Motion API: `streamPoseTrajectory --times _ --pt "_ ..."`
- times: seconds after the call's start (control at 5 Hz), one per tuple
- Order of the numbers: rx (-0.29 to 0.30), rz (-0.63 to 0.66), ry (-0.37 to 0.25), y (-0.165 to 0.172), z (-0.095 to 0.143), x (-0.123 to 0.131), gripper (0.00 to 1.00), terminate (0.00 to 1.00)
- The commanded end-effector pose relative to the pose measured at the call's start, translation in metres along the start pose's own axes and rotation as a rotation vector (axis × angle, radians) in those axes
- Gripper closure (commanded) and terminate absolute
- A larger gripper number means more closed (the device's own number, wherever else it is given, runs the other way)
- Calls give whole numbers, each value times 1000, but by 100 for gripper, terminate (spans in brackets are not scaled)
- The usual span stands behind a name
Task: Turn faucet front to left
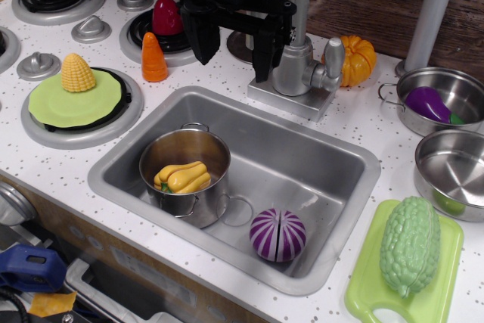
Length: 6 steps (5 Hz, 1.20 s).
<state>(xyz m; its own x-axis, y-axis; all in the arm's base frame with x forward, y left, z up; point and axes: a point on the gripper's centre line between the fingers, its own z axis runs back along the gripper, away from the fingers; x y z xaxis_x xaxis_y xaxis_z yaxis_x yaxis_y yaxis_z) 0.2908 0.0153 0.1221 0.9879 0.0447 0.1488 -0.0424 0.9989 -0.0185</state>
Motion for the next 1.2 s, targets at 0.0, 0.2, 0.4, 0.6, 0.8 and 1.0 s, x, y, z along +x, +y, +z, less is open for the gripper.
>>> streamPoseTrajectory --times 0.0,0.2,0.4,0.6,0.8,1.0 --pt "0 0 0 0 0 0 0 0" --pt "70 -5 -78 1 0 4 0 0" --pt "108 -25 -170 9 -5 12 0 0" --pt "124 -40 -228 14 -4 21 0 0" --pt "134 -44 -250 18 8 27 0 0" --pt "217 -64 -265 21 13 36 0 0"
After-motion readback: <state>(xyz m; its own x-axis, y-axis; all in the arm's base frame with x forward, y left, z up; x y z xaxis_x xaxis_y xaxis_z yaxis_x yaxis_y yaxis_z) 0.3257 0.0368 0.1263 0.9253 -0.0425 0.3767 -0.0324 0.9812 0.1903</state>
